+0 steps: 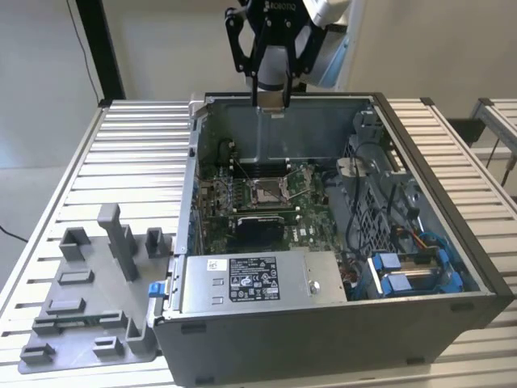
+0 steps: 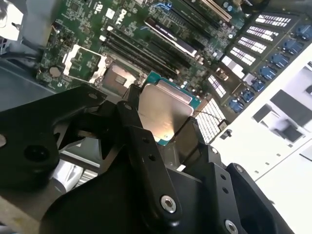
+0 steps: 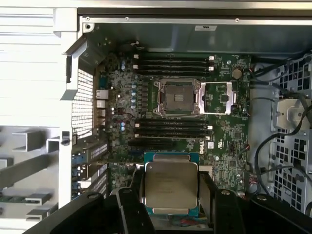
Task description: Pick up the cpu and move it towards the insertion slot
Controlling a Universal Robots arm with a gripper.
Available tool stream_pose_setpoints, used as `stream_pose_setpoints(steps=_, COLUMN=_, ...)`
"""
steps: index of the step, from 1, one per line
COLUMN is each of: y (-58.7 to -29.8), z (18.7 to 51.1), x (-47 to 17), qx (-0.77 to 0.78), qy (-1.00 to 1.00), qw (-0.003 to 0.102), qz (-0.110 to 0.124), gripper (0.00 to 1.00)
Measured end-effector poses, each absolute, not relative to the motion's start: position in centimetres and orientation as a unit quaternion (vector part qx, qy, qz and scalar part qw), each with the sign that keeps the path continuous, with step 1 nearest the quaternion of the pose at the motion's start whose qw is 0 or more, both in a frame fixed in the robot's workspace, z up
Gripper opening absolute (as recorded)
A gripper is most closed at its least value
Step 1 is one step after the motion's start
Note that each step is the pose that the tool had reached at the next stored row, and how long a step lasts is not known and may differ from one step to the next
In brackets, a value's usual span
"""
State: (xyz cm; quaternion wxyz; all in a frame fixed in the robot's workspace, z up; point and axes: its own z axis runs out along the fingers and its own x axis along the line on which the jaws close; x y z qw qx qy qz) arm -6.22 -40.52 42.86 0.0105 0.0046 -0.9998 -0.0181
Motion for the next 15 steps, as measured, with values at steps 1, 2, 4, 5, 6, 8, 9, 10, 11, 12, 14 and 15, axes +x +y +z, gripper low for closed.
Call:
stream_pose_setpoints(steps=1, y=-40.37, z=42.86, x=-6.22, qx=0.005, qy=-1.000, qw=0.011, qz=-0.018, gripper=0.00)
stream_pose_setpoints(steps=2, y=-40.22, z=42.85, x=-6.23, qx=0.005, qy=-1.000, qw=0.011, qz=-0.018, gripper=0.00)
stream_pose_setpoints(steps=4, y=-39.95, z=42.85, x=-6.23, qx=0.005, qy=-1.000, qw=0.011, qz=-0.018, gripper=0.00)
stream_pose_setpoints(steps=5, y=-39.81, z=42.85, x=-6.22, qx=0.005, qy=-1.000, qw=0.011, qz=-0.018, gripper=0.00)
stream_pose_setpoints(steps=6, y=-39.69, z=42.85, x=-6.23, qx=0.005, qy=-1.000, qw=0.011, qz=-0.018, gripper=0.00)
stream_pose_setpoints(steps=8, y=-39.63, z=42.85, x=-6.22, qx=0.005, qy=-1.000, qw=0.011, qz=-0.018, gripper=0.00)
stream_pose_setpoints(steps=9, y=-39.63, z=42.85, x=-6.22, qx=0.005, qy=-1.000, qw=0.011, qz=-0.018, gripper=0.00)
stream_pose_setpoints(steps=10, y=-39.63, z=42.85, x=-6.22, qx=0.005, qy=-1.000, qw=0.011, qz=-0.018, gripper=0.00)
stream_pose_setpoints(steps=11, y=-39.63, z=42.85, x=-6.22, qx=0.005, qy=-1.000, qw=0.011, qz=-0.018, gripper=0.00)
stream_pose_setpoints(steps=12, y=-39.62, z=42.85, x=-6.23, qx=0.005, qy=-1.000, qw=0.011, qz=-0.018, gripper=0.00)
stream_pose_setpoints(steps=14, y=-39.57, z=42.82, x=-6.22, qx=0.005, qy=-1.000, qw=0.010, qz=-0.018, gripper=0.00)
stream_pose_setpoints(steps=15, y=-39.53, z=42.80, x=-6.23, qx=0.005, qy=-1.000, qw=0.011, qz=-0.018, gripper=0.00)
